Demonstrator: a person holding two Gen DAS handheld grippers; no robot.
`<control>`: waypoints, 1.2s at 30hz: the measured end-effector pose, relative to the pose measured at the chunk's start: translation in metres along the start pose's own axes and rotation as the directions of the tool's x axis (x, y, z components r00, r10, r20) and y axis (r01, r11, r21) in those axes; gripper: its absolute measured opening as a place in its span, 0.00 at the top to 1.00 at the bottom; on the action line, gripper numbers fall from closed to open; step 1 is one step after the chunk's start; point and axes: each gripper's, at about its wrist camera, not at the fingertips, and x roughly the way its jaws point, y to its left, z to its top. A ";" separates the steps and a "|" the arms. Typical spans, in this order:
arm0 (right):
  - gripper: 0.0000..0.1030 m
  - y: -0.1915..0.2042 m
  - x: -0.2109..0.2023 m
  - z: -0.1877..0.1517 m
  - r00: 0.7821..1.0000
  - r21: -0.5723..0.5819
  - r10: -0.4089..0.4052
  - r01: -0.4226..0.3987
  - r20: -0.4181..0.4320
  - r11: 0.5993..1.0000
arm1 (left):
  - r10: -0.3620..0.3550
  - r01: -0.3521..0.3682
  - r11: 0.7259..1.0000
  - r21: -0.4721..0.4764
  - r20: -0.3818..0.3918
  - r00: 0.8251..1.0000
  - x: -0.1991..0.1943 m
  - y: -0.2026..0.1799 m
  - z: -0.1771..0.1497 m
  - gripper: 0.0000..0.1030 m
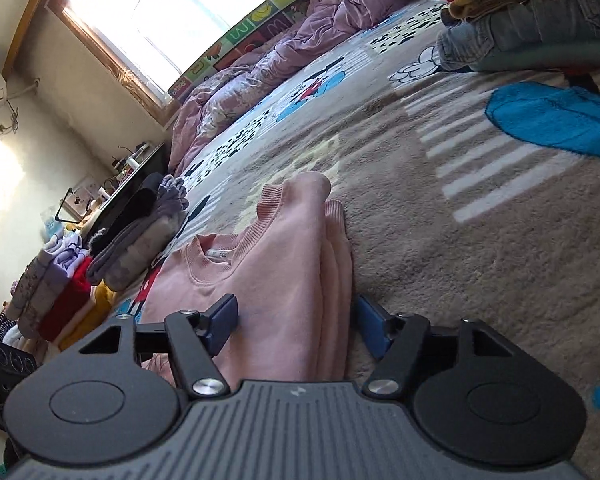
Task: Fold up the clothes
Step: 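Grasp the folded sweatshirt with the right tool while the left tool grasps it too, then carry the sweatshirt with both tools off the bed toward the clothes stack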
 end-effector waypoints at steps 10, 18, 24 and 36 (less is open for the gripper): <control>0.56 0.007 0.018 0.004 1.000 -0.021 0.017 -0.017 -0.017 1.000 | -0.033 0.033 0.998 -0.051 0.005 0.999 0.015 -0.006 0.005 0.42; 0.71 -0.002 0.014 0.005 0.995 0.104 0.101 -0.103 0.023 0.989 | -0.102 0.104 0.979 -0.175 0.017 0.995 0.006 0.004 0.008 0.71; 0.75 -0.003 0.008 0.003 0.971 0.223 0.230 -0.240 0.073 0.945 | -0.136 0.146 0.966 -0.215 0.057 0.989 -0.024 0.005 0.010 0.74; 0.76 0.069 0.017 0.001 0.904 0.272 0.422 -0.425 0.070 0.864 | -0.188 0.267 0.926 -0.265 0.290 0.939 -0.150 0.029 0.026 0.75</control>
